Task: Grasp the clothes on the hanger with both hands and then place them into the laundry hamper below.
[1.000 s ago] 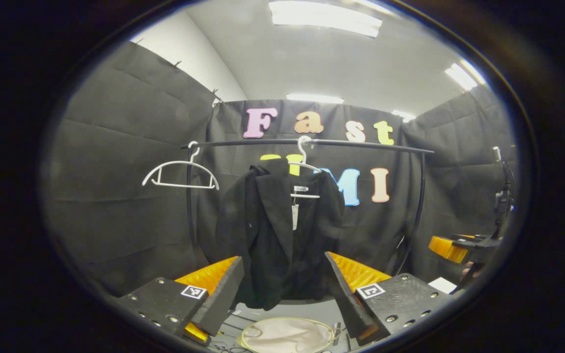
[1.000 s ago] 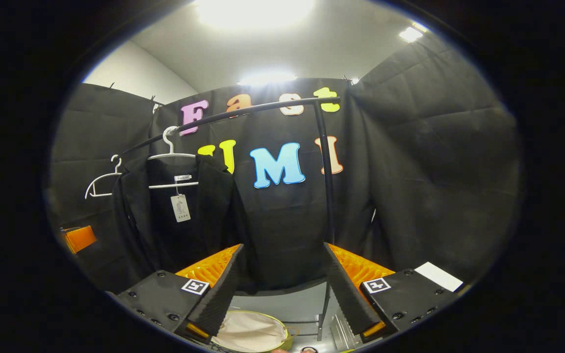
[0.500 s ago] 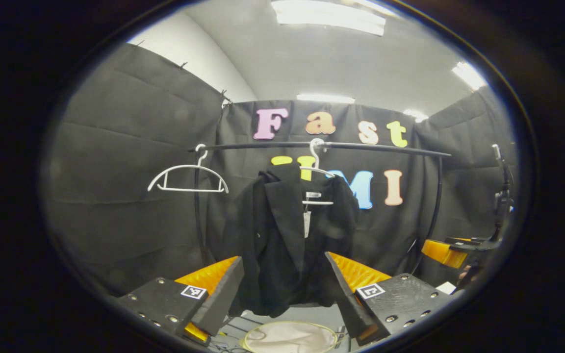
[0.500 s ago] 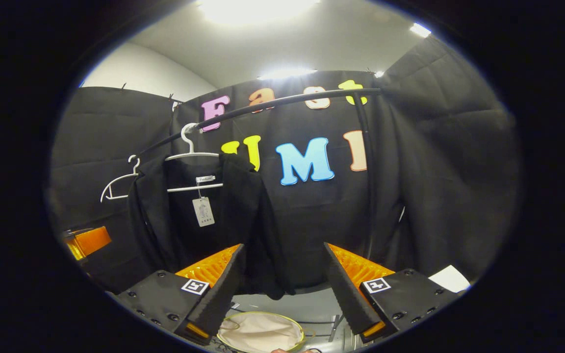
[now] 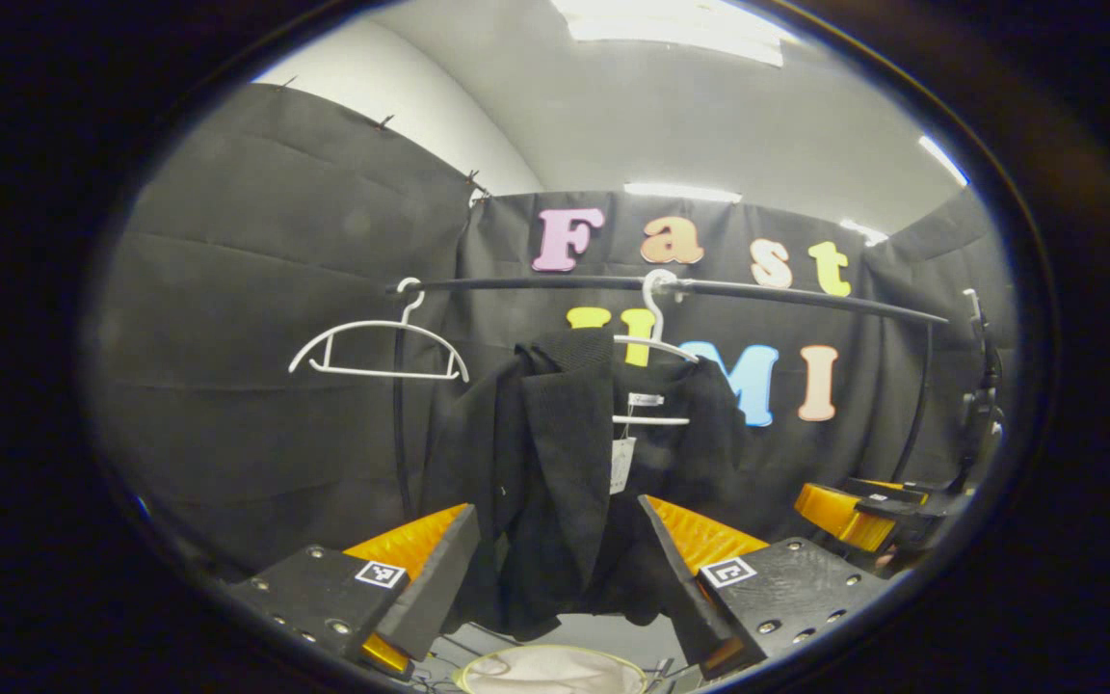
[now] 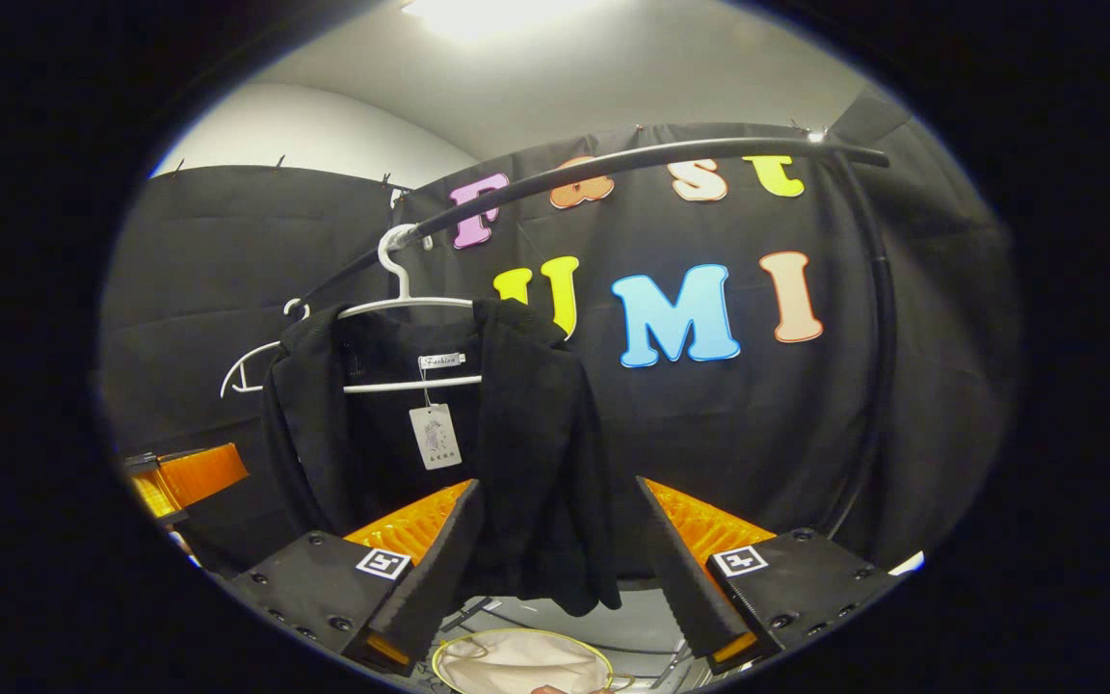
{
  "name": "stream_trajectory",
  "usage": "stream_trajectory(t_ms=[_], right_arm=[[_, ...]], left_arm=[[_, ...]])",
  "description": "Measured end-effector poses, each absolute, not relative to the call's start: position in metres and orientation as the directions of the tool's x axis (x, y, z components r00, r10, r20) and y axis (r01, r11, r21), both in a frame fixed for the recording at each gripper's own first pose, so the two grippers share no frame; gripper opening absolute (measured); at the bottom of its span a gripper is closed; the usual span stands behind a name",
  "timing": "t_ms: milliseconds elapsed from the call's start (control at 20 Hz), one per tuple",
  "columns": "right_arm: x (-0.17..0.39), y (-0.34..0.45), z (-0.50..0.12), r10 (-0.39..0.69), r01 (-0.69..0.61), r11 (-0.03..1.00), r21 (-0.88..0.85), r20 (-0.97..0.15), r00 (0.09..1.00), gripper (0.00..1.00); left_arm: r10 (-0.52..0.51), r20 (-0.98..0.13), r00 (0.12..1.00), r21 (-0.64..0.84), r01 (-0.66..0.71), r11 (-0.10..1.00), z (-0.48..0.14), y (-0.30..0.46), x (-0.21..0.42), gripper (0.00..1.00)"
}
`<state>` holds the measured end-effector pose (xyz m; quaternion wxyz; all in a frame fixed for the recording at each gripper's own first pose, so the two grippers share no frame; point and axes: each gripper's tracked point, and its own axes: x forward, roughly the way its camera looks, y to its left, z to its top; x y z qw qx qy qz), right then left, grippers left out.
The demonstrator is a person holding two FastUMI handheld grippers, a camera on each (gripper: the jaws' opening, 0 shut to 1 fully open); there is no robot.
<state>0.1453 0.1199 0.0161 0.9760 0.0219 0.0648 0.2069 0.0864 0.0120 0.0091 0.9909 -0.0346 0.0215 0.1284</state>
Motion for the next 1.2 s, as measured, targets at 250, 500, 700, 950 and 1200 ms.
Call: stream_trajectory(t_ms=[250,500,700,950,1200], right_arm=[[0.197,0.157,0.012,0.523,-0.511,0.852,0.114,-0.134,0.842,0.98],[0.237,0.192,0.003,0.611,-0.596,0.792,0.134,-0.154,0.777,0.98],[0.261,0.206,-0.012,0.626,-0.604,0.780,0.165,-0.193,0.755,0.98],[0.290,0.218,-0.020,0.609,-0.580,0.793,0.187,-0.214,0.764,0.98],[0.306,0.231,-0.016,0.599,-0.578,0.801,0.157,-0.183,0.780,0.98]], left_arm=[[0.335,-0.058,0.940,-0.092,-0.340,0.936,0.002,0.017,0.121,0.94],[0.395,-0.049,0.917,-0.081,-0.398,0.914,-0.001,0.015,0.160,0.93],[0.459,-0.069,0.886,-0.020,-0.461,0.887,-0.009,0.022,0.191,0.93],[0.535,-0.094,0.840,-0.002,-0.537,0.843,-0.020,0.036,0.212,0.94],[0.582,-0.080,0.809,0.014,-0.583,0.812,-0.018,0.048,0.213,0.94]])
